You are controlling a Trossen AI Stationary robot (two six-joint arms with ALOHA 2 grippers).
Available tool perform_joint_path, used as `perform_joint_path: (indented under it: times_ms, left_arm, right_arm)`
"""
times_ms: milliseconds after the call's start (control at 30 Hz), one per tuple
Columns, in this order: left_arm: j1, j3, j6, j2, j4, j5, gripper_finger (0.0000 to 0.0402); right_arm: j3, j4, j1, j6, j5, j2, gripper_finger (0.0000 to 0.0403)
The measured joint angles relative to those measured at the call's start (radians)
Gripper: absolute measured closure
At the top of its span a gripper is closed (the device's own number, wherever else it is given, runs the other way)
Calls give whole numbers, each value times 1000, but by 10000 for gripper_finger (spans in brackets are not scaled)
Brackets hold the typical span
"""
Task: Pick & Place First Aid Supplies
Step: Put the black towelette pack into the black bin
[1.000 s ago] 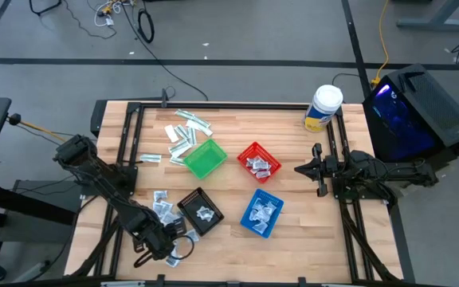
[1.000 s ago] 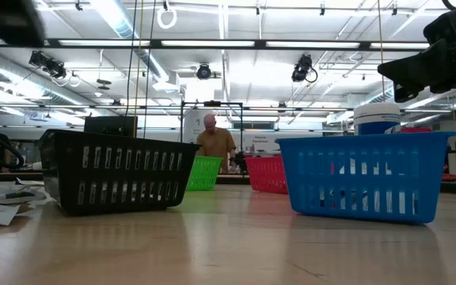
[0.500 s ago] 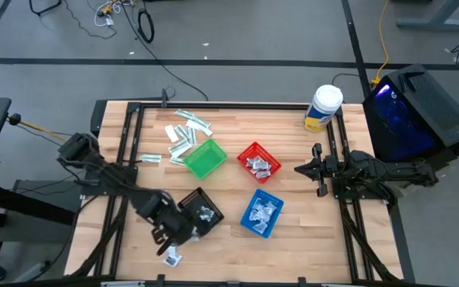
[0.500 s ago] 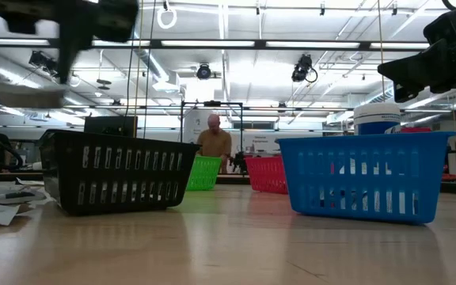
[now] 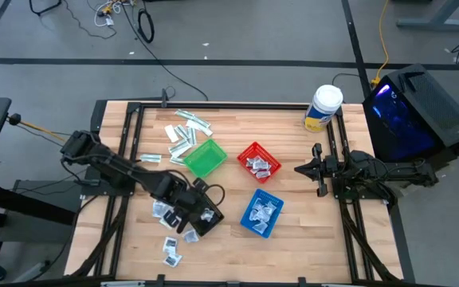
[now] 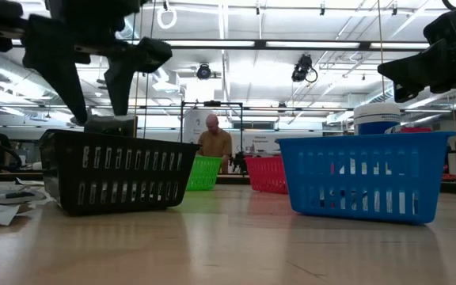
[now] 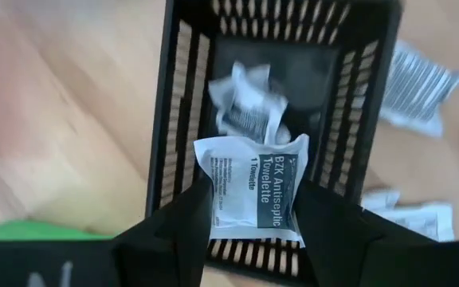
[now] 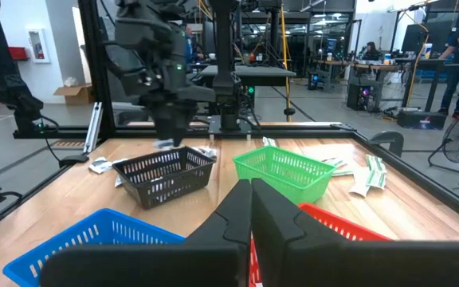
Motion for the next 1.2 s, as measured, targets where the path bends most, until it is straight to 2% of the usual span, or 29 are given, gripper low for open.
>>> perform_joint_path:
  times_ms: [467, 833, 1200]
  left_arm:
    - [29, 0, 12, 0, -31, 0, 216]
    - [29, 0, -5, 0, -26, 4, 137]
    - [-38, 38, -118, 0, -37, 4, 129]
  right_arm:
    - [0, 0, 0, 0, 0, 0, 390]
    - [0, 0, 0, 0, 0, 0, 390]
    - [0, 0, 0, 0, 0, 0, 390]
